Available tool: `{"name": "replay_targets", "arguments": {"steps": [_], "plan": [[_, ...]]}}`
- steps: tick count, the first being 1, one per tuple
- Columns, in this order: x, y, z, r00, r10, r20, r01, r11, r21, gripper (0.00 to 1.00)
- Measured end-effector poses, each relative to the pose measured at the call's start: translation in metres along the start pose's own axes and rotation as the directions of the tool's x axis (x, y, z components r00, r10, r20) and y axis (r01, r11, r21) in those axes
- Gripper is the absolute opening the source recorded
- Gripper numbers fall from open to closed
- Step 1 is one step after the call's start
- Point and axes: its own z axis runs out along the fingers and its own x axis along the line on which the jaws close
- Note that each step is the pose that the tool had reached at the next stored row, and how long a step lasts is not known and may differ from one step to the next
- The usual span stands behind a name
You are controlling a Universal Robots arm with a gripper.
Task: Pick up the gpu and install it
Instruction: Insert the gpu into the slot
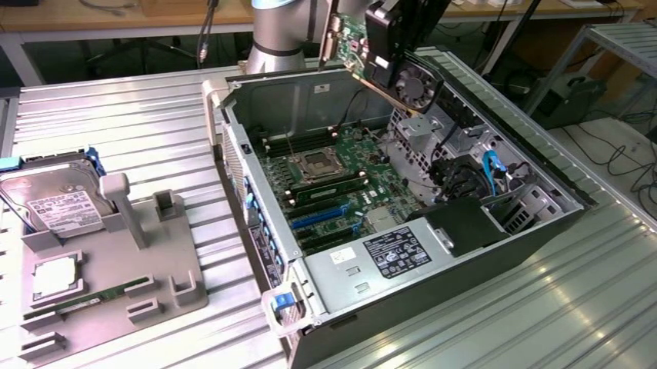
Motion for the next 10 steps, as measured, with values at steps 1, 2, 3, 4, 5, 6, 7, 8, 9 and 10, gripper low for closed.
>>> {"name": "replay_targets", "arguments": {"steps": [1, 2, 3, 4, 5, 6, 7, 8, 9, 10], "plan": [[0.0000, 0.0000, 0.0001, 0.9999, -0.017, -0.0006, 0.017, 0.9999, -0.0002, 0.28], [0.0000, 0.0000, 0.0001, 0.9997, -0.024, -0.0008, 0.024, 0.9997, -0.0002, 0.28], [0.0000, 0.0000, 0.0002, 0.9994, -0.034, -0.0011, 0.034, 0.9994, -0.0004, 0.28], [0.0000, 0.0000, 0.0003, 0.9988, -0.048, -0.0016, 0.048, 0.9988, -0.0005, 0.28], [0.0000, 0.0000, 0.0003, 0.9983, -0.058, -0.0020, 0.058, 0.9983, -0.0006, 0.28], [0.0000, 0.0000, 0.0003, 0.9976, -0.070, -0.0024, 0.070, 0.9976, -0.0007, 0.28], [0.0000, 0.0000, 0.0004, 0.9967, -0.082, -0.0028, 0.082, 0.9967, -0.0008, 0.28], [0.0000, 0.0000, 0.0004, 0.9957, -0.093, -0.0032, 0.093, 0.9957, -0.0009, 0.28], [0.0000, 0.0000, 0.0004, 0.9945, -0.104, -0.0036, 0.104, 0.9945, -0.0010, 0.28], [0.0000, 0.0000, 0.0004, 0.9932, -0.117, -0.0040, 0.117, 0.9932, -0.0012, 0.28]]}}
